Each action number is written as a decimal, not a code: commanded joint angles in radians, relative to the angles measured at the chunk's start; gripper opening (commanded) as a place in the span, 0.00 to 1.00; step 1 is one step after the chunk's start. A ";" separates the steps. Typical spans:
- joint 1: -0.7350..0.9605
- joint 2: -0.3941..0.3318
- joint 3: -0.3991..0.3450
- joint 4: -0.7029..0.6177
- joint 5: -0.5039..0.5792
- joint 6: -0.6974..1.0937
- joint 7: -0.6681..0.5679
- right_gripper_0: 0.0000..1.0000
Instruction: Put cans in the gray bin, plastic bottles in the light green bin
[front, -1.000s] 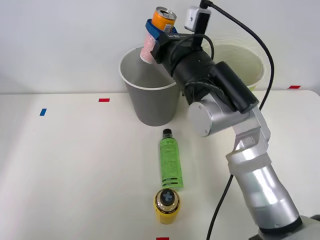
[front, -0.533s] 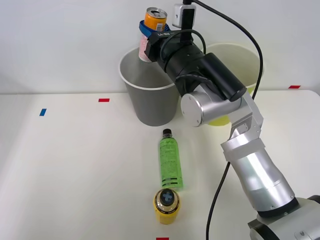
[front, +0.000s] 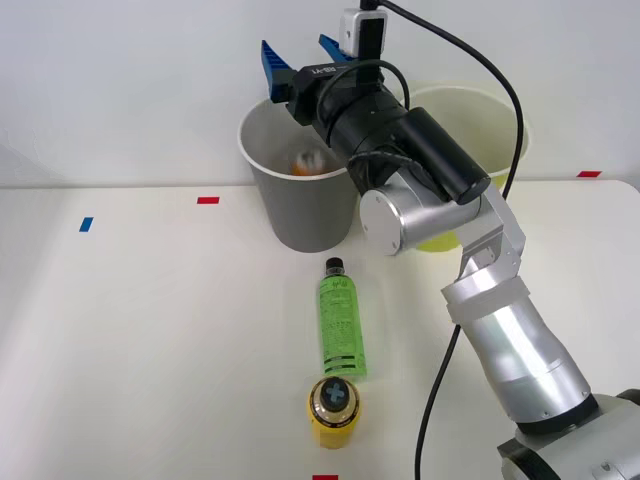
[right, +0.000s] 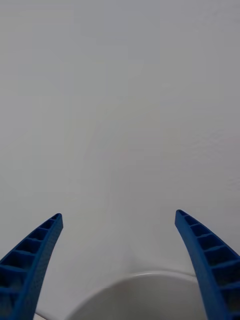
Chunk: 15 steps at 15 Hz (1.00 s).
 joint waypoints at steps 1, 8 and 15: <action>0.005 -0.019 0.021 -0.001 0.000 -0.031 0.003 1.00; 0.160 -0.137 0.093 -0.005 0.008 -0.361 0.021 1.00; 0.424 -0.321 0.097 -0.237 -0.011 -0.434 0.006 1.00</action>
